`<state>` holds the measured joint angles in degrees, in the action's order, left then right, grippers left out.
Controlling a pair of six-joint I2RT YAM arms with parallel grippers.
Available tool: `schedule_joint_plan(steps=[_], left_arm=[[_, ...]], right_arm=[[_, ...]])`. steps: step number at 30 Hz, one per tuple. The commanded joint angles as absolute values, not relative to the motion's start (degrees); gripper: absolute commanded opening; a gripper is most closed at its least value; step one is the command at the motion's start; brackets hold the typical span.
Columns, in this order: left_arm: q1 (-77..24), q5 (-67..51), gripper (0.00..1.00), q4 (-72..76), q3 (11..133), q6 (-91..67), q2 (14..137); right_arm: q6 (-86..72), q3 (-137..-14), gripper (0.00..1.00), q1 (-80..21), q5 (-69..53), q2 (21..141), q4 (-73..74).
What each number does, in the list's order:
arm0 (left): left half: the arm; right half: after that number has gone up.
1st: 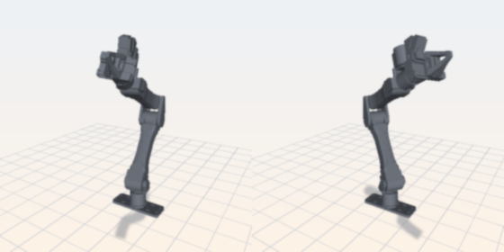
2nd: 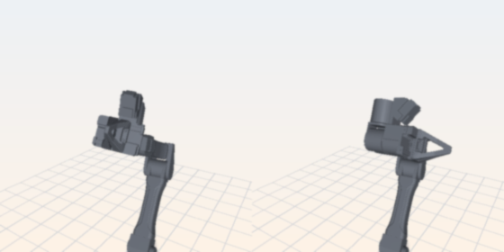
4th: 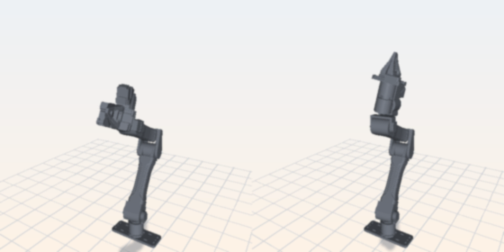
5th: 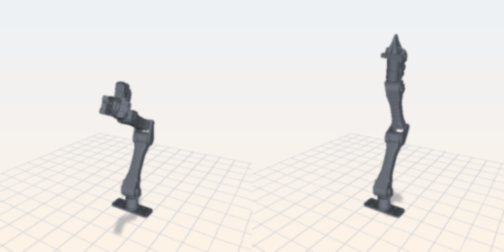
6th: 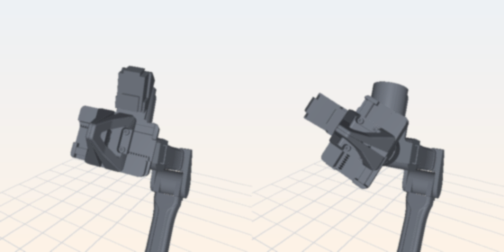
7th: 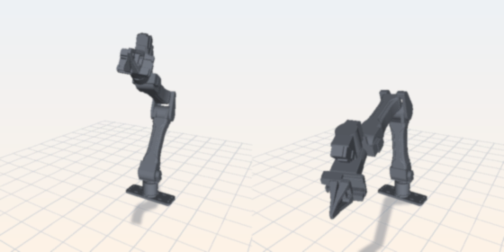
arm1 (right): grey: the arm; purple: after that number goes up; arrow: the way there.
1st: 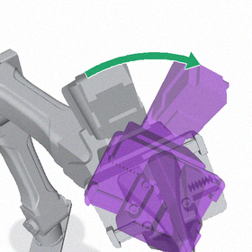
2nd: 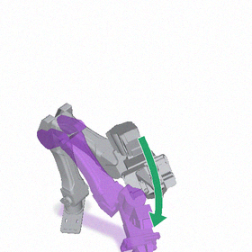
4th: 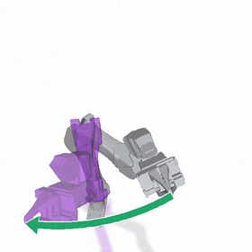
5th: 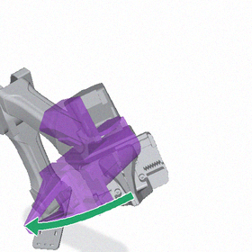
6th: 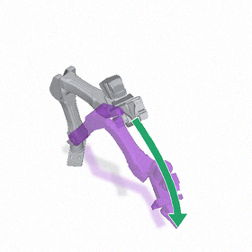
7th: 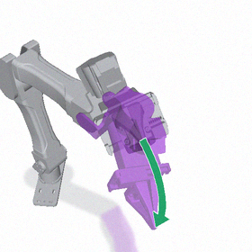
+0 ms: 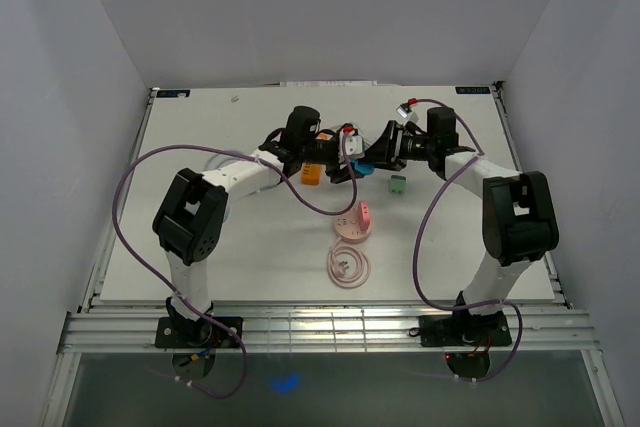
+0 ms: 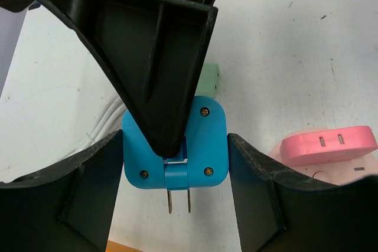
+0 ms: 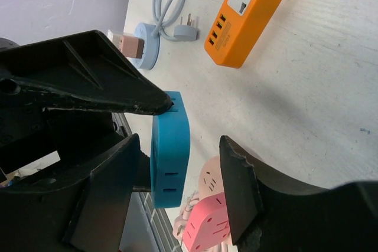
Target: Insert the plug
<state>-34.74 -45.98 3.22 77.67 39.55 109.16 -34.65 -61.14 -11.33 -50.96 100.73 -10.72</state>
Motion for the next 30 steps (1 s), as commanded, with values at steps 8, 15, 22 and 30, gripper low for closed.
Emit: schedule_joint_plan(steps=[8,15,22,30], left_arm=[[-35.1,-49.9,0.38,5.8,77.3,38.1,104.9],[-35.1,-49.5,0.38,5.8,77.3,38.1,105.1],[-35.1,-48.5,0.76,7.4,76.4,36.6,104.3],[-35.1,-44.1,0.98,7.8,73.6,34.5,99.8]], right_arm=[[-36.8,-61.8,0.58,-12.4,-52.6,102.7,-16.0],[-37.5,-61.6,0.31,-12.7,-53.0,102.7,-17.0],[-38.0,-61.3,0.08,-12.7,-53.7,102.2,-17.8],[-37.7,-61.4,0.08,-12.7,-53.7,101.7,-17.1]])
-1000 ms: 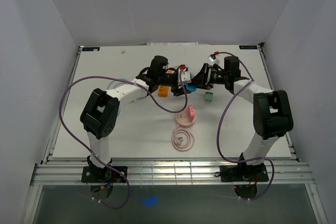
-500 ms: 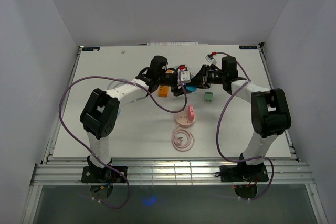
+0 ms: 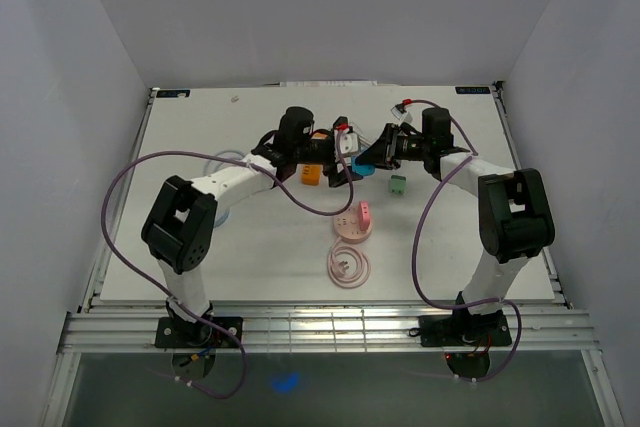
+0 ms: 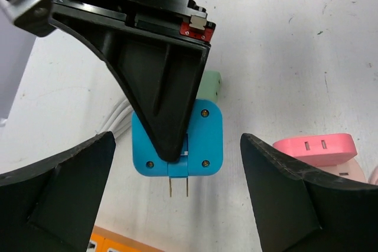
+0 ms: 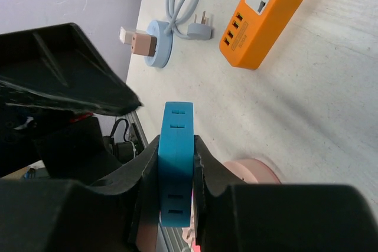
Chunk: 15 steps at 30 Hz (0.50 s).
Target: Insert the plug
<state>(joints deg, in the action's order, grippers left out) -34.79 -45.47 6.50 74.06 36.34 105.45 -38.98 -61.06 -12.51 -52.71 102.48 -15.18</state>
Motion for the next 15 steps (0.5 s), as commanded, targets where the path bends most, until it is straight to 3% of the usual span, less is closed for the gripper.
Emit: schedule_joint_plan(steps=[1,15], left_arm=[[-35.1,-42.6,0.98,8.0,73.0,33.5,98.7],[-35.1,-22.3,0.98,14.2,60.0,0.4,81.7]], right_arm=[[-37.4,-61.9,0.08,-12.7,-53.5,101.6,-16.0],[-24.3,-65.4,0.08,-12.7,-44.9,97.1,4.4]])
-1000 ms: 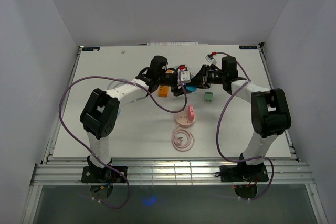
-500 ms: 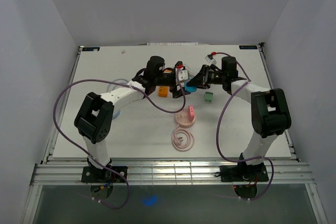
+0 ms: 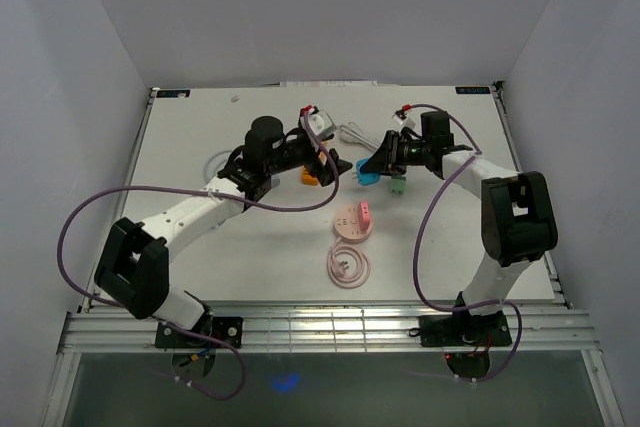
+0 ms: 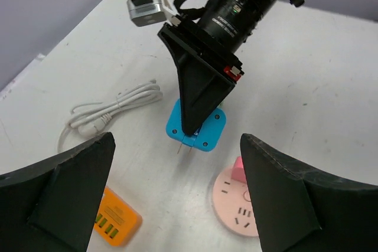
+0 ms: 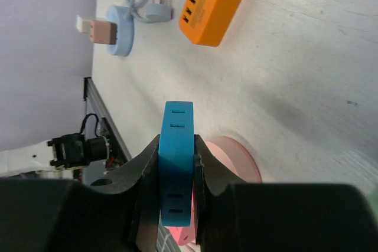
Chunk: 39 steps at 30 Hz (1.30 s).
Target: Insert the plug
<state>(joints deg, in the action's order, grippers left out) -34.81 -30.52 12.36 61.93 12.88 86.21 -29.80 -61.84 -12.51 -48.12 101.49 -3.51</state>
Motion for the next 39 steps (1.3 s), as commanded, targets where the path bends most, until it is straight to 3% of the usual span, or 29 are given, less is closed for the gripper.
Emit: schedule_joint_plan(steps=[1,6,10,18,23,30,39], left_arm=[[-35.1,-20.8,0.98,14.2,59.2,-2.9,80.9],[-35.1,-10.5,0.98,13.3,52.0,-16.1,75.7],[-34.5,3.6,0.98,2.7,52.9,-25.7,74.0],[-32.9,4.7,0.98,-11.1,54.9,-31.9,76.6],[-31.1,3.1,0.98,-8.4,49.1,-36.4,73.5],[-30.9,11.4,0.98,-12.9,47.2,-44.4,68.7],[-30.9,12.7,0.98,-11.7,43.2,-46.4,63.9]], right_arm=[[-22.3,-65.6,0.08,-12.7,-42.9,96.7,6.0],[-16.9,-67.9,0.08,-13.9,-35.5,93.1,16.0],[-14.9,-70.9,0.08,-17.9,-28.0,91.5,23.7],[-14.5,-78.9,0.08,-29.8,-12.0,91.8,36.6],[-16.5,-79.2,0.08,-34.4,-5.8,91.7,38.7],[-21.2,-77.6,0.08,-40.1,-0.3,92.8,39.3],[-26.4,-77.5,0.08,-45.7,8.3,94.7,41.7]])
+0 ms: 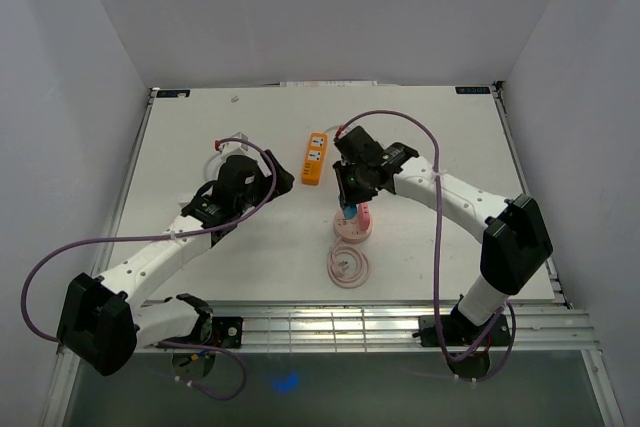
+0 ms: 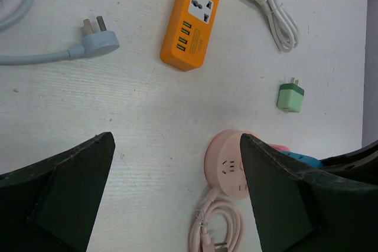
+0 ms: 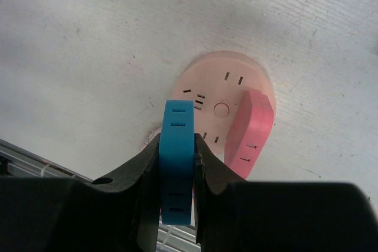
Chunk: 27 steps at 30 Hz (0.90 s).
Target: Insert the plug
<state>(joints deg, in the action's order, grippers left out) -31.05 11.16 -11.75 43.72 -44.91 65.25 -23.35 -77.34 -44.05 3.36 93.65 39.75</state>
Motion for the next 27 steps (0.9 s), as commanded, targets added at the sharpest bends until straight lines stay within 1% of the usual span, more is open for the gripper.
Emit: schedule_joint_plan(steps=[1,11,27], left_arm=[[-30.9,12.6,0.98,-11.9,43.4,-46.5,64.0],[-30.9,14.0,0.98,-13.4,43.4,-48.1,64.1],[-30.9,13.7,0.98,-11.3,41.5,-47.7,61.8]], right_arm=[[-27.2,-77.3,0.08,-45.9,8.8,94.8,41.7],[-32.0,-76.2,0.08,-46.3,10.7,97.6,42.0],[-33.1,-77.2,0.08,-46.6,11.8,102.1,41.1]])
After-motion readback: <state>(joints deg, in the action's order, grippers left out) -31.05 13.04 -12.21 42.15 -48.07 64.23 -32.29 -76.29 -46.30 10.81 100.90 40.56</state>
